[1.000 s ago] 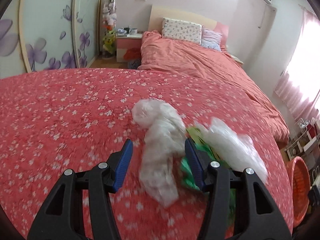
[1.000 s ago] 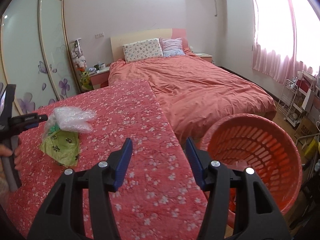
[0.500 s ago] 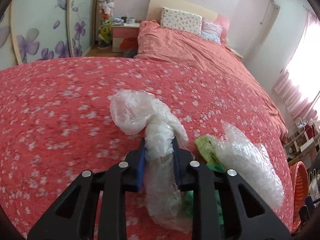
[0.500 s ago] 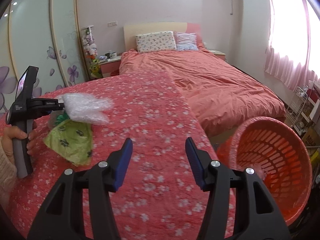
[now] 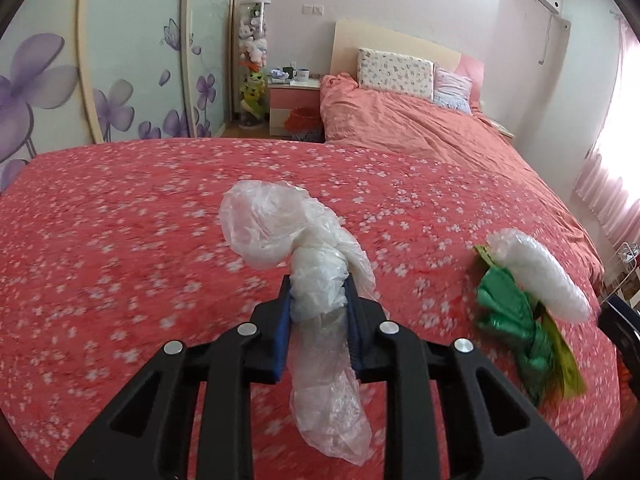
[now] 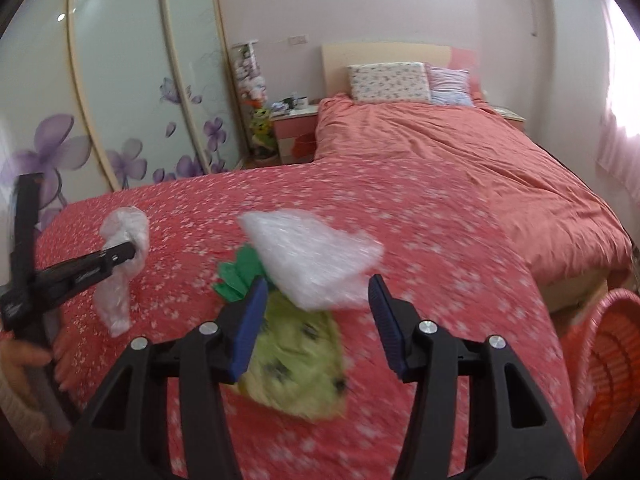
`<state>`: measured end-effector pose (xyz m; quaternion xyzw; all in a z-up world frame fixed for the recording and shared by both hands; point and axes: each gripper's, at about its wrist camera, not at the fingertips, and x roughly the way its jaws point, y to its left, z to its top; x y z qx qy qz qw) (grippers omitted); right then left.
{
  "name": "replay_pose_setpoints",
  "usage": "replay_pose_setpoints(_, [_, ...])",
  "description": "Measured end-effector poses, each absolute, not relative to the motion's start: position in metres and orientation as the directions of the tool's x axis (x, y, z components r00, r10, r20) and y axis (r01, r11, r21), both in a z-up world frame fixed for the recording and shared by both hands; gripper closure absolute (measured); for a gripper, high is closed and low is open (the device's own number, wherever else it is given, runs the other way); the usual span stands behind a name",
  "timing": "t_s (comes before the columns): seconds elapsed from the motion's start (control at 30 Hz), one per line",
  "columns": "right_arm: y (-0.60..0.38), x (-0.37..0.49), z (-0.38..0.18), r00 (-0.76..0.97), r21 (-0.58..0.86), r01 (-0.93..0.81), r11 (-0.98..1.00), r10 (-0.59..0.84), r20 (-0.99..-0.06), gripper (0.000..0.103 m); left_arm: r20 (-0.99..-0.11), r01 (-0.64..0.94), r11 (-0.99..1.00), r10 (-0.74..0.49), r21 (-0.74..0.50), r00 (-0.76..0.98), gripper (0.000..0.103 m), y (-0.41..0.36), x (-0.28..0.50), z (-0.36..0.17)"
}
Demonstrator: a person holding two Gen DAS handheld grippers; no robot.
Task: Collect trash
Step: 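Grasp the bubble wrap with the right tool while the left tool grasps the clear bag, then carry both items over the orange basket and open both tools to drop them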
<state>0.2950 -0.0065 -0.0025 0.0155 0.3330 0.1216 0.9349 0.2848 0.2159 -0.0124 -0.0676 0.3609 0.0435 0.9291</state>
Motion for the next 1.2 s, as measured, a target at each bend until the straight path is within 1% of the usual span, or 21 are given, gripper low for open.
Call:
replay_pose_setpoints(0.13, [0.019,0.311,-0.006,0.733,0.051,-0.237,0.970,0.213,-0.646,0.052,-0.665,-0.119,0.989,0.028,-0.092,0.746,0.079,0.216,0.272,-0.010])
replay_pose_setpoints(0.27, [0.030,0.321,-0.015,0.719,-0.016,-0.228,0.973,0.158,-0.677,0.053,-0.666,-0.111,0.989,0.017,-0.098,0.746,0.079,0.216,0.268,-0.011])
replay_pose_setpoints(0.3, [0.030,0.323,-0.018,0.715,-0.028,-0.220,0.975,0.142,-0.685,0.064,-0.668,-0.108,0.989,0.013,-0.101,0.744,0.079,0.216,0.267,-0.011])
replay_pose_setpoints(0.33, [0.029,0.326,-0.021,0.708,-0.032,-0.216,0.976,0.134,-0.694,0.071,-0.668,-0.106,0.989,0.010,-0.103,0.744,0.079,0.215,0.267,-0.011])
replay_pose_setpoints(0.4, [0.024,0.326,-0.024,0.699,-0.035,-0.209,0.977,0.124,-0.704,0.087,-0.668,-0.099,0.990,0.004,-0.104,0.744,0.079,0.213,0.266,-0.012])
replay_pose_setpoints(0.47, [0.015,0.324,-0.024,0.711,-0.039,-0.193,0.980,0.113,-0.694,0.090,-0.666,-0.094,0.990,0.001,-0.105,0.746,0.079,0.209,0.265,-0.011])
replay_pose_setpoints(0.57, [-0.001,0.314,-0.015,0.735,-0.002,-0.168,0.986,0.124,-0.666,0.092,-0.661,-0.082,0.991,-0.011,-0.110,0.750,0.079,0.205,0.265,-0.008])
replay_pose_setpoints(0.8, [-0.047,0.282,0.015,0.796,0.071,-0.092,0.993,0.116,-0.594,0.092,-0.637,-0.028,0.992,-0.055,-0.120,0.769,0.079,0.174,0.254,0.004])
replay_pose_setpoints(1.2, [-0.110,0.212,0.044,0.862,0.146,0.007,0.989,0.068,-0.502,0.092,-0.585,0.144,0.980,-0.199,-0.140,0.786,0.079,0.102,0.230,0.034])
